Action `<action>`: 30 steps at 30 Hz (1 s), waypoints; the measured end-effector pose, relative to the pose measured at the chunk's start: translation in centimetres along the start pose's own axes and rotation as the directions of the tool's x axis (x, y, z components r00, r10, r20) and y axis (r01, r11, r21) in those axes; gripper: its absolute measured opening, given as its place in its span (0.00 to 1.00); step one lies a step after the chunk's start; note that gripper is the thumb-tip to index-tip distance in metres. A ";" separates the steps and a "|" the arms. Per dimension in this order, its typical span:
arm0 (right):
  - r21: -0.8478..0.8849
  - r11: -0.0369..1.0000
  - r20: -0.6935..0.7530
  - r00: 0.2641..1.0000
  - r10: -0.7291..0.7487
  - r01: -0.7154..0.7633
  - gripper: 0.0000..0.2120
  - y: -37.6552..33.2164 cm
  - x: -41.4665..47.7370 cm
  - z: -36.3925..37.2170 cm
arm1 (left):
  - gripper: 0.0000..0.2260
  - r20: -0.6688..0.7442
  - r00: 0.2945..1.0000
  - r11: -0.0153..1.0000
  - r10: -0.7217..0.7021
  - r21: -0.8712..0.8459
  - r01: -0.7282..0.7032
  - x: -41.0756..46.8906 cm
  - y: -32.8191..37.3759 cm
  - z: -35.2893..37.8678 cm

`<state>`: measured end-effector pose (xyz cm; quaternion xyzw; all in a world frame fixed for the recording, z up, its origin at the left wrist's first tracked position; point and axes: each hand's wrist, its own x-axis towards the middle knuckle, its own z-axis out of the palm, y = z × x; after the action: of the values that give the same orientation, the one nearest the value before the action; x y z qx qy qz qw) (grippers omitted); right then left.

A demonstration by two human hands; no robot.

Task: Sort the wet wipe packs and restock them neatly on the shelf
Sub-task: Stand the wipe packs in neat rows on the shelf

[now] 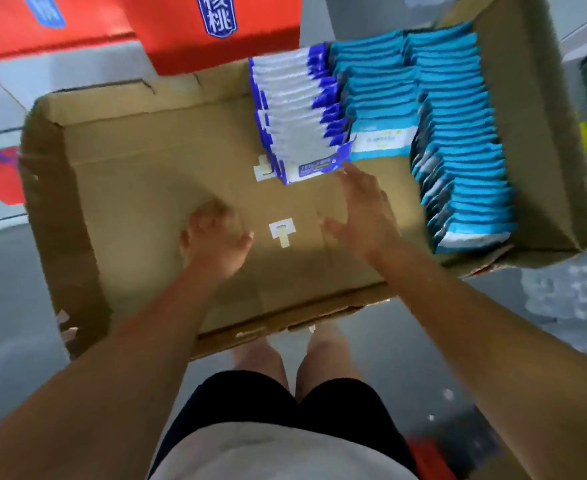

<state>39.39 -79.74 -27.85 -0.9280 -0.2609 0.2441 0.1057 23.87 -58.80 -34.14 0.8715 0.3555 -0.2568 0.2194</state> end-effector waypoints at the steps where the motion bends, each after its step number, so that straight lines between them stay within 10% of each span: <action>1: -0.024 0.998 -0.011 0.998 -0.058 0.058 0.41 -0.1 1.8 -0.6 | 0.35 0.015 1.000 1.000 -0.015 -0.022 0.015 0.0 0.0 0.1; 13: -0.435 0.811 0.096 0.916 -0.390 0.391 0.42 -1.9 13.9 -3.1 | 0.35 0.050 0.987 0.983 -0.151 -0.100 0.156 0.7 1.3 -0.2; 21: -0.080 0.979 0.229 0.960 -0.163 0.185 0.42 -1.7 12.9 -2.7 | 0.28 -0.044 0.981 0.942 -0.188 -0.292 0.167 -0.2 1.8 -0.3; 26: 0.546 0.766 0.417 0.903 0.104 -0.340 0.41 -0.7 8.2 -1.8 | 0.20 -0.024 0.914 0.467 -0.405 -0.865 0.184 -4.4 5.3 -0.9; 30: 0.701 0.469 0.594 0.804 0.034 -0.537 0.18 -1.4 1.9 -4.4 | 0.27 0.294 0.942 0.058 -0.163 -0.950 0.306 -9.0 8.6 -2.0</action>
<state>42.43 -77.83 -24.33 -0.6891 0.0399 0.5852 0.4256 25.24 -67.79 -25.43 0.4146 0.5582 -0.0316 0.7180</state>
